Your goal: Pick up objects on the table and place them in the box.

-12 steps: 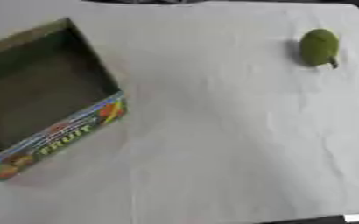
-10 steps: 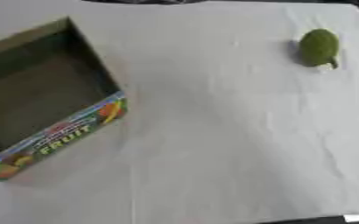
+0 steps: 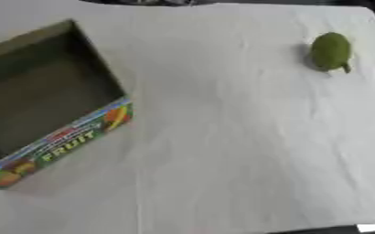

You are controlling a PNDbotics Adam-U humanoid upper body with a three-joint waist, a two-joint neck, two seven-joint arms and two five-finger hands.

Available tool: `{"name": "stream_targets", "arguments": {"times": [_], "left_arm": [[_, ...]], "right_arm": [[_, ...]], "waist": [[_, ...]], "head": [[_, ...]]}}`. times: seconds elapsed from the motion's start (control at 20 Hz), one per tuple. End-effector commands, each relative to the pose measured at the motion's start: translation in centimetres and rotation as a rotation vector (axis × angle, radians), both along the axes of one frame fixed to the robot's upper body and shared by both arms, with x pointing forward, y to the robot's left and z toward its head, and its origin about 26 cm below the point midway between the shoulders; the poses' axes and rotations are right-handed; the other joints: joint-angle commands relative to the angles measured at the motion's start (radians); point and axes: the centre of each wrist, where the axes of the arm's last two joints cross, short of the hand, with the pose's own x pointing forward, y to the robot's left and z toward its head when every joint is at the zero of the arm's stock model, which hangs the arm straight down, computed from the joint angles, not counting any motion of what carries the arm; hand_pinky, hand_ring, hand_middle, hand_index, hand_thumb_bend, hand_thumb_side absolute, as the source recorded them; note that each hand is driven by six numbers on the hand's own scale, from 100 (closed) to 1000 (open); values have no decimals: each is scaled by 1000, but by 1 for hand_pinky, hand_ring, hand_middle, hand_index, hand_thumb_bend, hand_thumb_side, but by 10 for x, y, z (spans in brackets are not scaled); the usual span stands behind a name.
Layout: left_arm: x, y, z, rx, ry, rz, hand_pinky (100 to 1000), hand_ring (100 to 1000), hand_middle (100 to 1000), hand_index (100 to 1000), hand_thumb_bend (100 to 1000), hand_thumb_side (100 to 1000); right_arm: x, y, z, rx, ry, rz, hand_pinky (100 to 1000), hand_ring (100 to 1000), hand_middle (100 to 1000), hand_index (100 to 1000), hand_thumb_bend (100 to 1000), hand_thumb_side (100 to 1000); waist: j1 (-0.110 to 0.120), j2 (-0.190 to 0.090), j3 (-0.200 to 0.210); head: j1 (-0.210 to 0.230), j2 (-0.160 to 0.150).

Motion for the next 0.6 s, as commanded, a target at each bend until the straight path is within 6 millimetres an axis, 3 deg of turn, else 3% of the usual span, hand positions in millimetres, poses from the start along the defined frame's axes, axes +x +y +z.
{"name": "stream_targets", "arguments": {"times": [0.05, 0.3, 0.6], "left_arm": [[-4, 3, 11, 41, -21, 9, 657, 727, 665, 837, 100, 591], [-3, 1, 11, 50, -14, -6, 656, 727, 665, 837, 100, 590], [-2, -2, 11, 57, -6, -24, 656, 727, 665, 834, 100, 590]], "right_arm": [[2, -29, 21, -29, 67, -57, 935, 1000, 845, 945, 100, 470], [10, -78, 26, -52, 231, -163, 958, 1000, 887, 972, 100, 470], [22, -99, 11, -233, 519, -191, 974, 1000, 916, 993, 100, 382]], "waist": [[4, -25, 2], [4, -28, 11], [2, -31, 22]], "head": [[3, 6], [0, 5], [-9, 5]]}}
